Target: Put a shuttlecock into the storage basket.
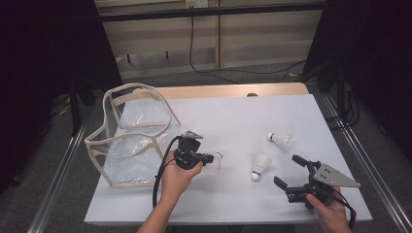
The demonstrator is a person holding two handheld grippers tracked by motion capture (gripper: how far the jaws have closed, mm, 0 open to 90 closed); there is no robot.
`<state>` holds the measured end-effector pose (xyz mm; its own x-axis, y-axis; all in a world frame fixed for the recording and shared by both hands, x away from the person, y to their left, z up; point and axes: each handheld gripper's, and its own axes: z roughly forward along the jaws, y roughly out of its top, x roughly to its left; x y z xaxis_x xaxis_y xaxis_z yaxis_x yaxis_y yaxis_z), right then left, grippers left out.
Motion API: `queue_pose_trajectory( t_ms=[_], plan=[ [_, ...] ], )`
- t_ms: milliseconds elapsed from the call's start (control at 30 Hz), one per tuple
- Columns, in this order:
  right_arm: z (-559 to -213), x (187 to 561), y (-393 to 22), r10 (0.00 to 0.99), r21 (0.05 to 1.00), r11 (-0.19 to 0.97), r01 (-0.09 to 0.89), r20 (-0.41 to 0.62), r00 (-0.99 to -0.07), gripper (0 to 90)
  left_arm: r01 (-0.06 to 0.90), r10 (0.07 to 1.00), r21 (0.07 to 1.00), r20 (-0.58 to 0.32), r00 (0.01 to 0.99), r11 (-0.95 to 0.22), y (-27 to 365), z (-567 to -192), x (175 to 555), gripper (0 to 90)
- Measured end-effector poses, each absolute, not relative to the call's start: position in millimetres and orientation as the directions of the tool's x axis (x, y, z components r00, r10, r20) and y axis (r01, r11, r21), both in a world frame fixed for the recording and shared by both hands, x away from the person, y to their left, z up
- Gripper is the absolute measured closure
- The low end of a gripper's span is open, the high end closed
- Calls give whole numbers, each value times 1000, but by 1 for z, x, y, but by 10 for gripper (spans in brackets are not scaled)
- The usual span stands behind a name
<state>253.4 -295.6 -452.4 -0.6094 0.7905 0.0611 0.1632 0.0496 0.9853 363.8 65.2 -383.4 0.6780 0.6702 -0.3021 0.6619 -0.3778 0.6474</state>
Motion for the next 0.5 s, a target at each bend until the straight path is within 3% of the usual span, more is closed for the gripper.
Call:
queue_pose_trajectory(
  t_ms=[500],
  plan=[
    [-452, 253, -295, 791, 985, 47, 165, 65, -608, 3, 651, 658, 650, -297, 692, -392, 62, -365, 367, 881]
  ],
)
